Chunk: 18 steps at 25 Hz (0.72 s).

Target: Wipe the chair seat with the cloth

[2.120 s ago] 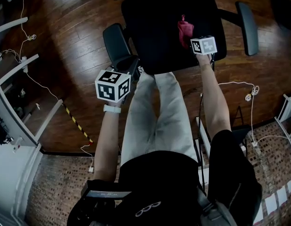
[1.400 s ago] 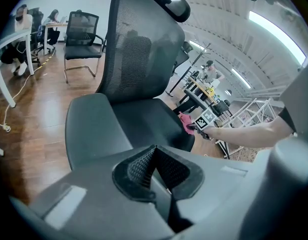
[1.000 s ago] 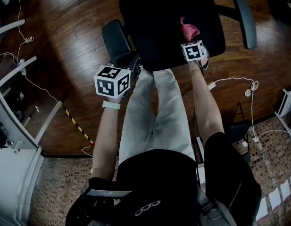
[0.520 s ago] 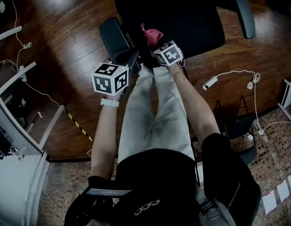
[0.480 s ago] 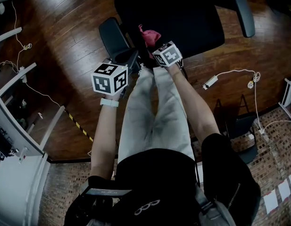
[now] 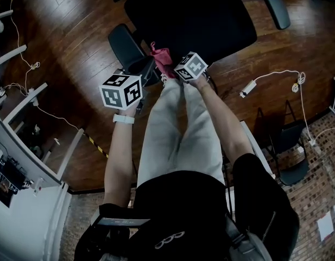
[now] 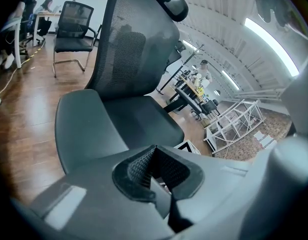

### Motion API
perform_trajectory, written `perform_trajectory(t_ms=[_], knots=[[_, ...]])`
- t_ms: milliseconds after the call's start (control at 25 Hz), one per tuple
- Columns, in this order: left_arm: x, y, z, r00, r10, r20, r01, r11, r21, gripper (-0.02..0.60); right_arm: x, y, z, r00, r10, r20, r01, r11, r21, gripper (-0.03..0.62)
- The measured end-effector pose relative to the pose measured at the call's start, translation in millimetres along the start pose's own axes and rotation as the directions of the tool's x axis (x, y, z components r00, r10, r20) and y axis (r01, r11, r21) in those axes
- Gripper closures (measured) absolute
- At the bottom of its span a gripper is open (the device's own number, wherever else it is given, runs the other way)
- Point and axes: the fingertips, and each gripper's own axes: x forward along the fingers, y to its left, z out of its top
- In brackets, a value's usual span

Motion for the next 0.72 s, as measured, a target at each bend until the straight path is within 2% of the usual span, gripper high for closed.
perform_trajectory(t_ms=[80, 200, 320, 440, 720], knots=[[-0.3, 0.7, -0.8, 1.000, 0.003, -0.005, -0.003, 1.000, 0.003, 0.592, -14.1, -17.0, -1.6, 0.999, -0.032, 0.014, 0.032, 0.999, 0.002, 0.526], [0.4, 1.7, -3.9, 1.000, 0.012, -0.017, -0.012, 1.000, 0.005, 0.592, -44.4, -59.0, -11.8, 0.991, -0.131, 0.018, 0.130, 0.991, 0.042, 0.526], [-0.3, 3.2, -3.7, 0.999, 0.024, -0.024, -0.024, 1.000, 0.006, 0.592, -86.6, -108.9, -25.0, 0.972, -0.233, 0.025, 0.229, 0.966, 0.117, 0.525], [0.0, 4.0, -3.8, 0.999, 0.045, -0.026, -0.045, 0.999, 0.008, 0.592, -129.0, -148.1, -40.8, 0.954, -0.299, 0.026, 0.291, 0.943, 0.160, 0.526], [1.3, 5.8, -5.9, 0.996, 0.080, -0.038, -0.080, 0.997, 0.016, 0.592, -218.8, -207.5, -74.0, 0.883, -0.468, -0.024, 0.464, 0.866, 0.187, 0.526]])
